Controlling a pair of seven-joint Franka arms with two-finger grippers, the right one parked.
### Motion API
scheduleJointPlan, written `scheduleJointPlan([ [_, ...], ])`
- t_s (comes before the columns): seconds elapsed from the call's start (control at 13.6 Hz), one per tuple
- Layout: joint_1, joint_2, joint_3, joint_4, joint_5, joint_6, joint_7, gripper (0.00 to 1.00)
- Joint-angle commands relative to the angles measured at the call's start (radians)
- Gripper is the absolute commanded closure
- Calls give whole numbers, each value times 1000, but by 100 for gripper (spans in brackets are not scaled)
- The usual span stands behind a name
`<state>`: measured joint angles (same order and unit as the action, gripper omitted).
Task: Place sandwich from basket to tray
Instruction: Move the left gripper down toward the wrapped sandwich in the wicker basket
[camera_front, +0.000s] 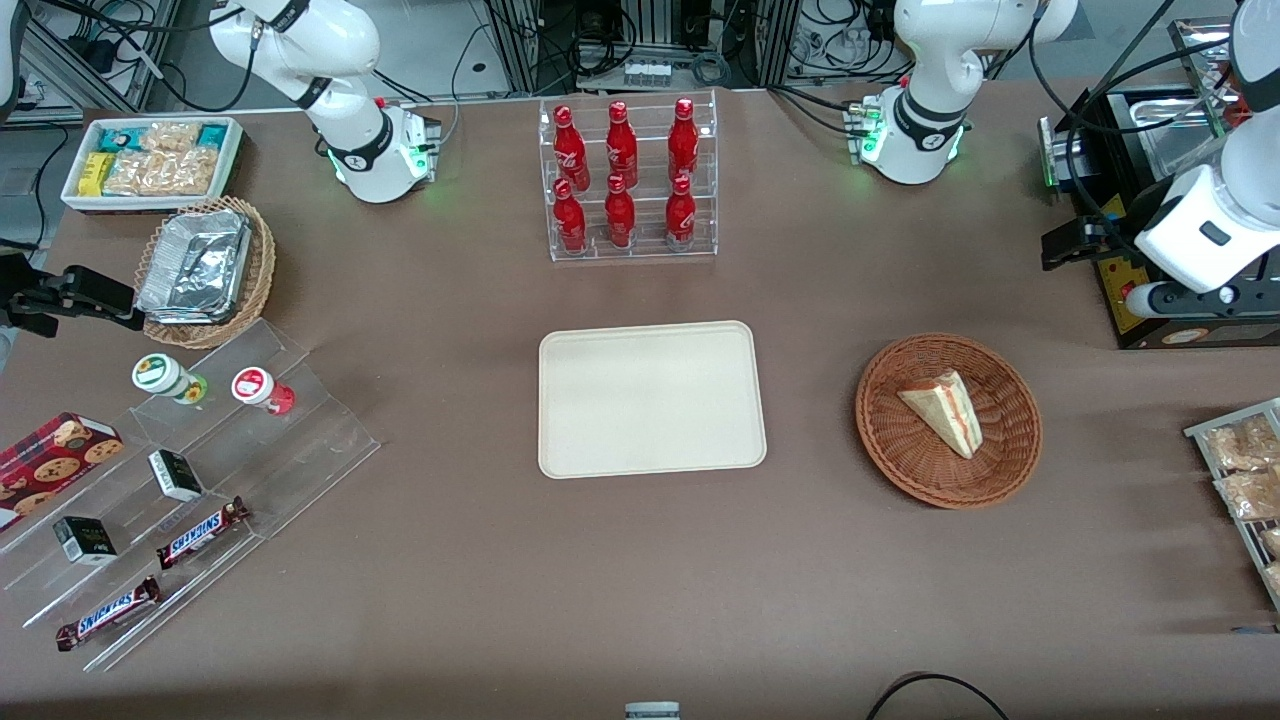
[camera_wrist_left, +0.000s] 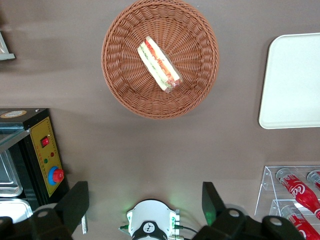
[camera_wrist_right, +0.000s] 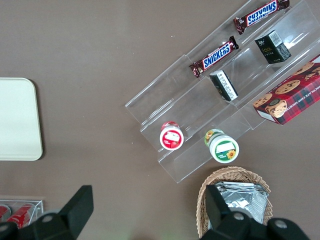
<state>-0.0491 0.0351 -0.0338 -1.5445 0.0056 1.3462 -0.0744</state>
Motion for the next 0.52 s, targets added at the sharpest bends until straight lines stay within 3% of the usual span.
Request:
scheduleJointPlan([
  [0.0, -5, 8, -3, 20, -4, -1, 8, 0],
  [0.44, -6, 8, -3, -101, 4, 102, 11, 0],
])
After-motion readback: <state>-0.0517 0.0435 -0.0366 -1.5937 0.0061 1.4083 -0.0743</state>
